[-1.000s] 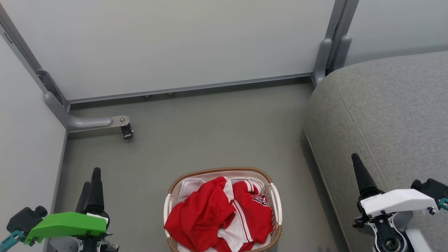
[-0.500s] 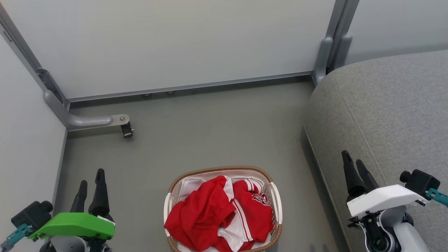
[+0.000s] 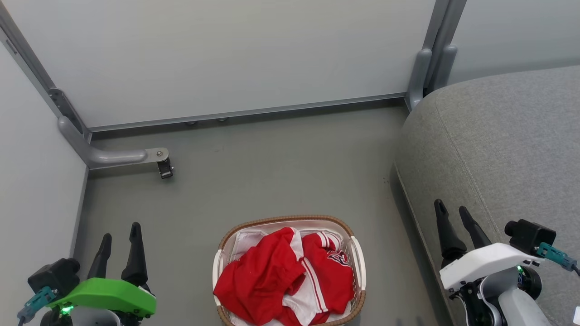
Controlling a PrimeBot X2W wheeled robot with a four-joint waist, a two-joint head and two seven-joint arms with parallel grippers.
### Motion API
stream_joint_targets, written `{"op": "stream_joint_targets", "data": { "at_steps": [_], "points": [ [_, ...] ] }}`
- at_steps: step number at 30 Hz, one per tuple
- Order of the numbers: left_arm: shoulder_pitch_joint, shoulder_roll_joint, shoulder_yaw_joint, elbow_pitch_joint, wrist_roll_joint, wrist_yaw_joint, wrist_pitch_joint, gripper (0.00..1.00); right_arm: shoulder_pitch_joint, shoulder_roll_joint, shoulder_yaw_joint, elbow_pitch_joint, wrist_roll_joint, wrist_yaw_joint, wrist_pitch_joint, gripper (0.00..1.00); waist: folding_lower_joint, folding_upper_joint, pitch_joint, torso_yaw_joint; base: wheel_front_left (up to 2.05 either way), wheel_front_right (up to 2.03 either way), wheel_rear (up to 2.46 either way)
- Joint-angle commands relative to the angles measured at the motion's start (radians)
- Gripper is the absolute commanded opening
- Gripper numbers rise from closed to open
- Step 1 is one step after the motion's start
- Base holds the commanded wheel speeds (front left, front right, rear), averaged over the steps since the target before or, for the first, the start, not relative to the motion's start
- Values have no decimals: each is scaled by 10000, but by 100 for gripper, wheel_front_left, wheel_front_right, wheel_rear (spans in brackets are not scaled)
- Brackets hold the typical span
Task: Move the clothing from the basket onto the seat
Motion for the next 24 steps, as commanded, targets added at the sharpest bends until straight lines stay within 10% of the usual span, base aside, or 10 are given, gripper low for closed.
{"op": "stream_joint_targets", "data": {
  "at_steps": [1,24],
  "points": [
    [19,166,-29,-85,380,73,-104,100,-131,-61,28,-25,-396,3,-118,100,0,0,1,2,0,0,0],
    [283,216,-209,-258,2721,-13,-680,100,-106,82,39,239,-3164,3,-708,100,0,0,116,51,0,0,0]
  ]
}}
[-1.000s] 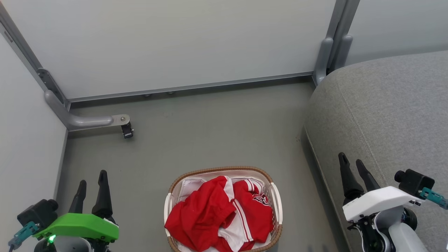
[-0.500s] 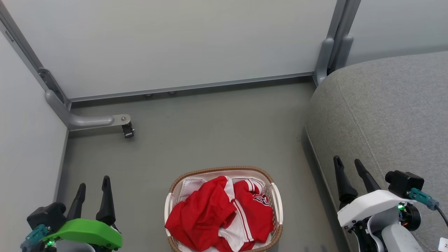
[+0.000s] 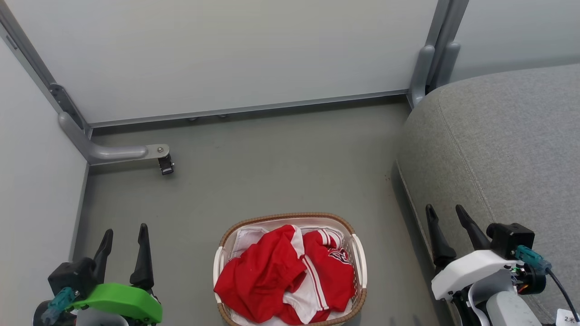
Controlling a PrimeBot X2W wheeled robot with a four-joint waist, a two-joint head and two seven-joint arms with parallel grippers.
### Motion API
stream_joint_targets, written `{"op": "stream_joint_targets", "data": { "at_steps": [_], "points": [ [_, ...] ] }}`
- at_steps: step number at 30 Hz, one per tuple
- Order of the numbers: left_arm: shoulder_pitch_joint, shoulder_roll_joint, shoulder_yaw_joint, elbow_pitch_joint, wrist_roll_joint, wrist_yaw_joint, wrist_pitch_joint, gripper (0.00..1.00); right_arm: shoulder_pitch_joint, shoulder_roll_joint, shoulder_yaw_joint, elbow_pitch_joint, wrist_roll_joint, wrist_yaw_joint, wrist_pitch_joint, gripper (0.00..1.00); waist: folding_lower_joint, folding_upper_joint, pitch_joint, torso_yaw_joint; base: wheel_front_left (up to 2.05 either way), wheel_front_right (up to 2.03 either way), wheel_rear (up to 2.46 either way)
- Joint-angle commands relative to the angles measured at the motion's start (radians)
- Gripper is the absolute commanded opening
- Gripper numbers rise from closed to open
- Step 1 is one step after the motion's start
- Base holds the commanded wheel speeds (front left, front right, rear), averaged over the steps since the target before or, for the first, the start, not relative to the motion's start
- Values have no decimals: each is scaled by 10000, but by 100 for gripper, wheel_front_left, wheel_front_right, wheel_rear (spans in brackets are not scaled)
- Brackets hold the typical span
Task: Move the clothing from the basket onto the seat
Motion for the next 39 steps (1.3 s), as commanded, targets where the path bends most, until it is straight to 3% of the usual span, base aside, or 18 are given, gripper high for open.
{"op": "stream_joint_targets", "data": {
  "at_steps": [1,22,31,39],
  "points": [
    [112,120,-20,-93,290,-43,-92,100,-108,-33,-33,-4,-317,3,-101,100,0,0,5,-2,0,0,0],
    [61,189,-197,189,1679,-211,-528,100,-218,43,-103,179,-2060,4,-551,100,0,0,290,-69,0,0,0],
    [-751,384,-1237,283,1835,-212,-703,100,-926,41,-39,-249,-2574,2,-713,100,0,0,1840,-298,0,0,0],
    [-2131,690,-2787,829,1834,-215,-827,100,-1730,38,180,-920,-2944,1,-857,100,0,0,3694,-638,0,0,0]
  ]
}}
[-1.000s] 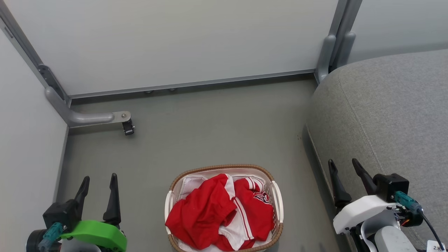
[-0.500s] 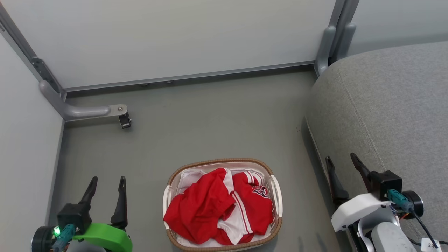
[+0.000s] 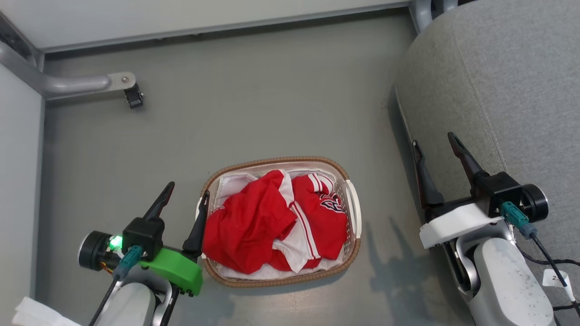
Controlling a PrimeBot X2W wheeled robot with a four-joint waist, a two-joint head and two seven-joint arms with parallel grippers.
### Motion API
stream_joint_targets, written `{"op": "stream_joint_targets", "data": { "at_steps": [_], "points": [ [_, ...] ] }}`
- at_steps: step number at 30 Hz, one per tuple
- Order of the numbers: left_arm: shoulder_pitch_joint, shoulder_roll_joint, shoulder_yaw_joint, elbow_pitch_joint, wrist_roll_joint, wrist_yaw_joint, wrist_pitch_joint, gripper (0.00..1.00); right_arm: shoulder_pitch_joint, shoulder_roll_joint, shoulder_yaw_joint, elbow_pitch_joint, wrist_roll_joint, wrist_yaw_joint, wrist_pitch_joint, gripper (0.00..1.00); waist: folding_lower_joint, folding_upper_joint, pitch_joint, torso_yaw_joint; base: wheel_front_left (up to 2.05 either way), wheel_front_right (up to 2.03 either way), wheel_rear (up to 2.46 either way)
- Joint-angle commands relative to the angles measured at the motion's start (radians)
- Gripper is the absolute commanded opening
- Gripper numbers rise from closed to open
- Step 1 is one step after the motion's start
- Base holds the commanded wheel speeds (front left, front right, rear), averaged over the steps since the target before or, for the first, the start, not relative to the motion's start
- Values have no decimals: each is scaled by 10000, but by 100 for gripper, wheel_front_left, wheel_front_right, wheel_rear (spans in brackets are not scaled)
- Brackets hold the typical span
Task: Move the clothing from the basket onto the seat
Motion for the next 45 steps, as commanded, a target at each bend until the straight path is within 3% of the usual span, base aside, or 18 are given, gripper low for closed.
{"op": "stream_joint_targets", "data": {
  "at_steps": [1,11,20,32,45],
  "points": [
    [-415,136,-216,131,201,-28,-63,100,-237,-38,47,-131,-196,-3,-79,100,-1,0,1367,-373,0,0,0],
    [-2189,459,-1913,1396,-139,-28,-90,100,-821,-39,513,-869,-57,-5,-122,100,-1,0,3211,-917,0,0,0],
    [-3587,562,-3176,3837,-264,-28,-90,100,-946,-35,1055,-1241,170,-5,-122,100,-1,0,4205,-1337,0,0,0],
    [-5185,104,-3546,7488,287,342,-75,100,-1039,-35,1504,-1523,569,-5,-122,100,-1,0,5056,-1517,0,0,0],
    [-6351,-53,-4443,8308,1198,572,-87,100,-967,-36,1561,-1800,820,-5,-122,100,-1,0,5645,-1752,0,0,0]
  ]
}}
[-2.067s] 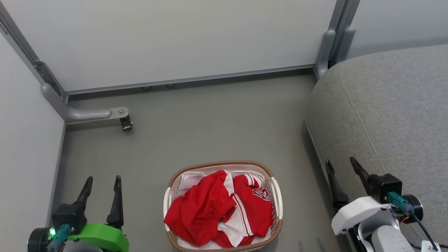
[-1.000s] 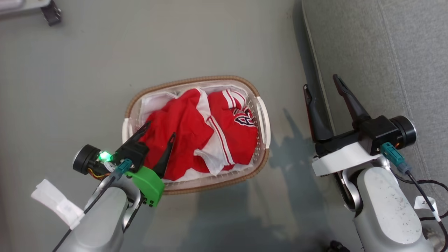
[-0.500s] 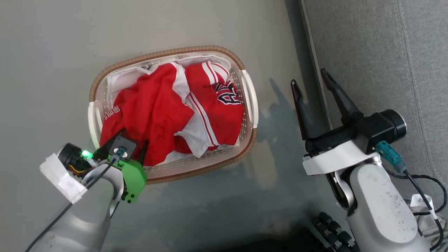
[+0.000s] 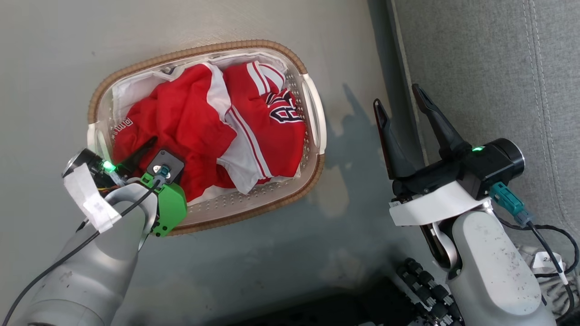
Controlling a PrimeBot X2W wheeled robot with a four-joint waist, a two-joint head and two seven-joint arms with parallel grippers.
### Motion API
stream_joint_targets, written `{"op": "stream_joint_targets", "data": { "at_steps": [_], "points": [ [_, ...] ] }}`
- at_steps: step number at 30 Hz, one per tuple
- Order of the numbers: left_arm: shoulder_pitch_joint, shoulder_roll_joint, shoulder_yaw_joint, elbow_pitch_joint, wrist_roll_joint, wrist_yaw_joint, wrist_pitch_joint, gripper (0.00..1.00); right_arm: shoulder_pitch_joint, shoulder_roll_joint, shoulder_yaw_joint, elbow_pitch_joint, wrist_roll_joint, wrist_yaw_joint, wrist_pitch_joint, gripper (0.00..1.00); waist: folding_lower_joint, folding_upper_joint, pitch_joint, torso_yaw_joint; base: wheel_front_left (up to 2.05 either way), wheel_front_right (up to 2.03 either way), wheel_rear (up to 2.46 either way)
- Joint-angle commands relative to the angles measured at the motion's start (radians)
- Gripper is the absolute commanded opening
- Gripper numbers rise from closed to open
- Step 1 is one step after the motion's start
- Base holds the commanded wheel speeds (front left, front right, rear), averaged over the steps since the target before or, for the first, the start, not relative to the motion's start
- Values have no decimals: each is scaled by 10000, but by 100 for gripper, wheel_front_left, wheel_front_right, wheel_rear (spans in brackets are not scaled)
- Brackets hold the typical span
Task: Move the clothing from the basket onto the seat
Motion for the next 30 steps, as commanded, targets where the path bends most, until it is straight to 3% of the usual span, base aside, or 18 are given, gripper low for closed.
{"op": "stream_joint_targets", "data": {
  "at_steps": [1,7,14,15,16,25,30],
  "points": [
    [-190,-13,-19,73,22,72,-2,100,-19,-29,7,-55,95,-6,-47,100,-1,0,93,-97,0,0,0],
    [-407,-60,-442,565,279,-114,253,100,68,-31,135,-118,283,-6,-47,100,-1,0,173,-260,0,0,0],
    [-385,-218,-286,755,-370,-435,490,100,262,-31,44,-100,401,-6,-47,100,-1,0,123,-318,0,0,0],
    [-333,-245,-283,754,-428,-457,422,71,263,-32,31,-69,434,-7,-48,100,-1,0,81,-313,0,0,0],
    [-297,-259,-332,761,-472,-486,394,0,242,-31,25,-31,449,-7,-48,100,-1,0,30,-302,0,0,0],
    [396,-394,-152,305,-1346,-536,7,0,54,-32,122,266,513,-7,-48,100,-1,0,-1096,-2,0,0,0],
    [1042,-398,-39,-1295,-2074,-537,-12,0,27,-34,141,613,511,-7,-48,100,-1,0,-2091,532,0,0,0]
  ]
}}
